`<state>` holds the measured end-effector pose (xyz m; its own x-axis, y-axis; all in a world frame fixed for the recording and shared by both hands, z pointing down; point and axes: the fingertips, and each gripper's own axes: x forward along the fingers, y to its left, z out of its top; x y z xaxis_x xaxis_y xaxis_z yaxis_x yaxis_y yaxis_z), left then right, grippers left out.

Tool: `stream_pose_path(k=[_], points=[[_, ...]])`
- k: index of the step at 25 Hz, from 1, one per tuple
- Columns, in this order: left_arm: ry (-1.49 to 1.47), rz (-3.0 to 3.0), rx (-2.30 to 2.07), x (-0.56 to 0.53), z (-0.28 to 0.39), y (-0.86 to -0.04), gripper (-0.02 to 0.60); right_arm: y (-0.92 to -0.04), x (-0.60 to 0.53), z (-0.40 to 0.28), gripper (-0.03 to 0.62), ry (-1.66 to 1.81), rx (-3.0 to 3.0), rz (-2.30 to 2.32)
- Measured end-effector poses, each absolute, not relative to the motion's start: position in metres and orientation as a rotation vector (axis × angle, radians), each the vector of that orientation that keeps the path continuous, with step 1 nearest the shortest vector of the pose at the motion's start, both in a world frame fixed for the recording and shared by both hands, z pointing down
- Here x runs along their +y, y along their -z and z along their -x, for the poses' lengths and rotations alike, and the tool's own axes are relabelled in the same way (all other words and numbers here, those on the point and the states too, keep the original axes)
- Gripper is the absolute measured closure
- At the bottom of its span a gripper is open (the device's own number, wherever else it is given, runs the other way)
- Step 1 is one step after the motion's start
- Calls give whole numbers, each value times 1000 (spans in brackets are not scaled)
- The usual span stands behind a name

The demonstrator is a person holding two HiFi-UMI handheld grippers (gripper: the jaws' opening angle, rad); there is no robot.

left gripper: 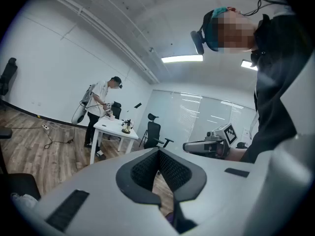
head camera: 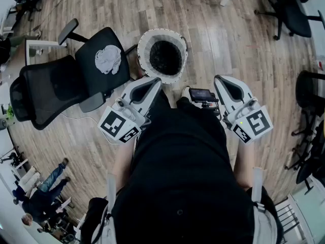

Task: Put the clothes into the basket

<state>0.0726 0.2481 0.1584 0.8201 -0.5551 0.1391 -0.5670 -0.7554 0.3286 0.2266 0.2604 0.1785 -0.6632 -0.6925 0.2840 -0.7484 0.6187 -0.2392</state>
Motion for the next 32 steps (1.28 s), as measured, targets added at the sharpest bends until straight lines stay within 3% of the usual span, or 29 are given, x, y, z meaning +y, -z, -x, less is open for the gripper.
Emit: stream_pose_path(k=[32], points=[[-132,-2480,-1184,278,-34,-176,569,-200,267,-213,579,-604,-2693,-983]])
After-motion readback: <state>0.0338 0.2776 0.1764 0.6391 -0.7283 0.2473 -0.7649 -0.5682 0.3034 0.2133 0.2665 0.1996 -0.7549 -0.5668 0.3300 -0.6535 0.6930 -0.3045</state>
